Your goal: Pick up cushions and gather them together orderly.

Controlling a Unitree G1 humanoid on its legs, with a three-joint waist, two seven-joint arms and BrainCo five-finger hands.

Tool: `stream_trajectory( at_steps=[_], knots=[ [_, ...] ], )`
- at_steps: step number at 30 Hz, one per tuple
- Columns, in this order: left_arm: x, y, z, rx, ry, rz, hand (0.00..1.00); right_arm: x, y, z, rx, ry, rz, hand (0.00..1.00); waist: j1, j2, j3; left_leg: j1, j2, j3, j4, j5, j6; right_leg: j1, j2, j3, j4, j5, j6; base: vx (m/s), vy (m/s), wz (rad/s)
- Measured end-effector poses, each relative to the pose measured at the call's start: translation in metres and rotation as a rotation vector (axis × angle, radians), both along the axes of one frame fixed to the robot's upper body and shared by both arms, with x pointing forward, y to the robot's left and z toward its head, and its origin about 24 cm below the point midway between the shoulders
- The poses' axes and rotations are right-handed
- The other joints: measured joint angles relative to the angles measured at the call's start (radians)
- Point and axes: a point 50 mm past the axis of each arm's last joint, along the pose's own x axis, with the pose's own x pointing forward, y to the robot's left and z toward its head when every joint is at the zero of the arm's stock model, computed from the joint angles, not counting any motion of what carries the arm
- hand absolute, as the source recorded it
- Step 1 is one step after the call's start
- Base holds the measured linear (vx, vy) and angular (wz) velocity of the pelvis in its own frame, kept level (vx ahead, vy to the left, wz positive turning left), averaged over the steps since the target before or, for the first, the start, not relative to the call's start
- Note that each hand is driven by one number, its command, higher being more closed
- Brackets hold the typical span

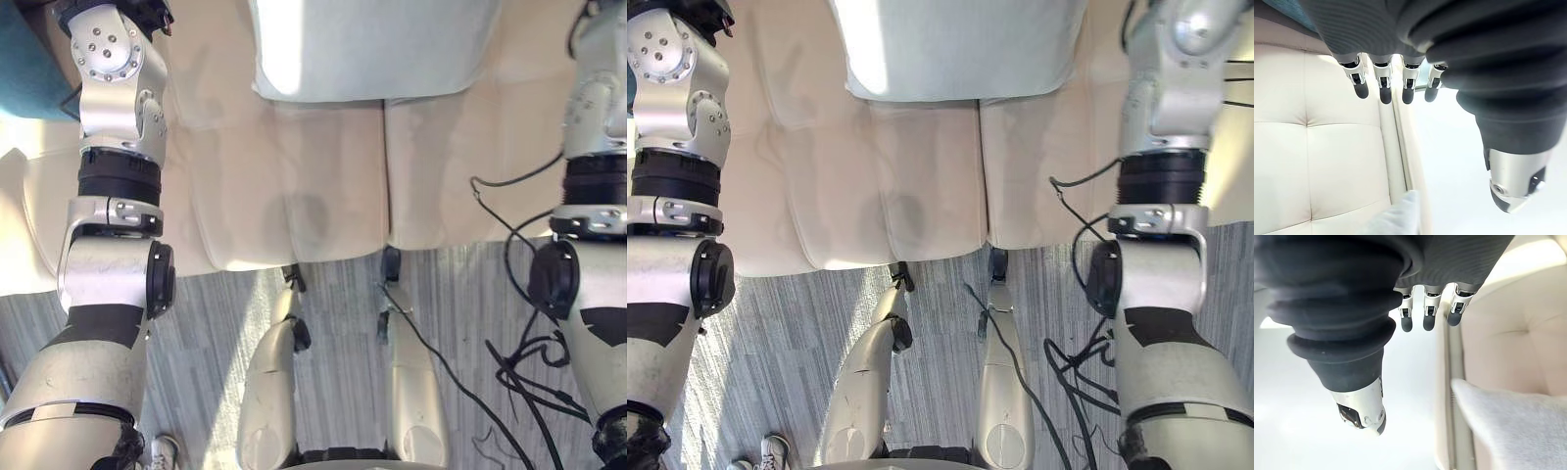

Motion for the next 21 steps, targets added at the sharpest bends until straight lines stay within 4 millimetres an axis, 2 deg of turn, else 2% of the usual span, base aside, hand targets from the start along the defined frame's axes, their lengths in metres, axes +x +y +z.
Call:
stream_trajectory(
  at_steps=[1,4,5,6,7,9,10,12,13,14,15,16,17,19,20,21],
  knots=[
    [-0.001,0.001,-0.003,0.008,0.0,-0.003,0.0,-0.001,-0.001,-0.004,-0.004,-0.002,0.003,0.0,-0.001,0.0,0.0,0.002,0.001,-0.002,0.0,0.0,0.0,0.0,0.0,-0.003,0.007,-0.002,-0.002,-0.03,-0.034,0.21],
    [-0.001,0.006,-0.037,0.043,0.052,-0.013,0.0,0.003,-0.01,-0.038,-0.032,0.06,0.018,0.0,0.006,0.0,0.0,0.022,0.002,0.002,-0.002,0.0,-0.001,0.018,0.0,-0.006,0.014,-0.01,-0.003,-0.03,-0.04,0.03],
    [-0.002,0.007,-0.057,0.055,0.09,-0.017,0.0,0.006,-0.014,-0.061,-0.048,0.122,0.013,0.0,0.006,0.0,0.0,0.033,0.002,0.003,-0.005,-0.001,-0.001,0.029,0.0,-0.006,0.014,-0.01,-0.003,-0.01,-0.039,0.0],
    [-0.001,0.005,-0.085,0.061,0.144,-0.042,0.0,0.009,-0.019,-0.094,-0.061,0.207,0.013,0.0,0.007,0.0,0.0,0.048,0.008,0.004,-0.006,-0.004,-0.005,0.048,0.0,-0.007,0.008,-0.012,-0.002,-0.01,-0.044,0.01],
    [-0.001,0.004,-0.099,0.058,0.175,-0.053,0.0,0.01,-0.021,-0.109,-0.059,0.248,0.014,0.0,0.006,-0.001,-0.001,0.056,0.008,0.005,-0.006,-0.006,-0.008,0.057,0.0,-0.007,0.005,-0.014,0.002,0.01,-0.051,0.0],
    [-0.008,-0.008,-0.173,0.031,0.344,-0.133,0.0,0.007,-0.019,-0.182,-0.042,0.439,0.056,0.0,0.006,-0.002,-0.001,0.094,0.014,0.011,-0.004,-0.018,-0.012,0.099,0.004,-0.007,-0.006,-0.018,0.003,0.02,-0.055,-0.05],
    [-0.012,-0.011,-0.191,0.022,0.388,-0.153,0.0,0.005,-0.017,-0.199,-0.033,0.486,0.069,0.0,0.006,-0.002,-0.001,0.103,0.016,0.012,-0.003,-0.02,-0.012,0.109,0.005,-0.007,-0.009,-0.019,0.002,0.01,-0.064,-0.1],
    [-0.036,-0.027,-0.271,-0.011,0.608,-0.232,0.0,-0.011,-0.005,-0.272,-0.023,0.706,0.119,0.0,0.01,-0.004,-0.003,0.152,0.03,0.026,0.014,-0.052,-0.018,0.165,0.016,-0.007,-0.019,-0.03,-0.001,0.03,-0.101,-0.14],
    [-0.044,-0.031,-0.289,-0.018,0.663,-0.252,0.0,-0.017,-0.002,-0.289,-0.034,0.765,0.124,0.0,0.012,-0.005,-0.004,0.164,0.033,0.028,0.021,-0.061,-0.018,0.181,0.017,-0.008,-0.019,-0.038,-0.002,0.05,-0.103,-0.12],
    [-0.065,-0.04,-0.327,-0.024,0.789,-0.292,0.0,-0.033,0.004,-0.327,-0.058,0.905,0.136,0.0,0.017,-0.005,-0.022,0.188,0.037,0.039,0.036,-0.082,-0.021,0.207,0.02,-0.009,-0.017,-0.059,-0.006,0.03,-0.056,-0.07],
    [-0.079,-0.044,-0.348,-0.014,0.868,-0.309,0.0,-0.043,0.008,-0.351,-0.077,1.001,0.142,0.0,0.017,-0.006,-0.05,0.194,0.038,0.04,0.034,-0.086,-0.026,0.212,0.023,-0.009,-0.019,-0.063,-0.006,0.06,-0.06,-0.05],
    [-0.095,-0.047,-0.374,0.014,0.977,-0.33,0.0,-0.056,0.008,-0.382,-0.108,1.145,0.145,0.0,0.016,-0.005,-0.081,0.219,0.038,0.041,0.023,-0.087,-0.028,0.232,0.024,-0.011,-0.021,-0.071,-0.005,0.07,-0.042,-0.03],
    [-0.102,-0.046,-0.384,0.02,1.019,-0.332,0.0,-0.062,0.008,-0.397,-0.118,1.213,0.147,0.0,0.016,-0.005,-0.091,0.234,0.038,0.04,0.018,-0.087,-0.028,0.246,0.025,-0.011,-0.023,-0.079,0.002,0.1,-0.05,0.04],
    [-0.135,-0.036,-0.429,0.03,1.232,-0.302,0.0,-0.093,0.002,-0.453,-0.167,1.498,0.142,0.0,0.005,-0.002,-0.144,0.306,0.033,0.026,-0.004,-0.089,-0.032,0.325,0.023,-0.031,-0.038,-0.101,0.01,0.13,-0.04,0.14],
    [-0.141,-0.032,-0.436,0.034,1.268,-0.292,0.0,-0.101,0.001,-0.461,-0.186,1.549,0.138,0.0,0.003,-0.003,-0.156,0.319,0.032,0.022,-0.006,-0.091,-0.035,0.34,0.022,-0.036,-0.042,-0.105,0.009,0.13,-0.023,0.18],
    [-0.158,-0.024,-0.452,0.029,1.35,-0.274,0.0,-0.12,-0.004,-0.48,-0.218,1.662,0.139,0.0,0.004,-0.004,-0.181,0.352,0.032,0.017,-0.008,-0.097,-0.042,0.381,0.023,-0.041,-0.056,-0.11,0.01,0.12,-0.008,0.11]
  ],
)
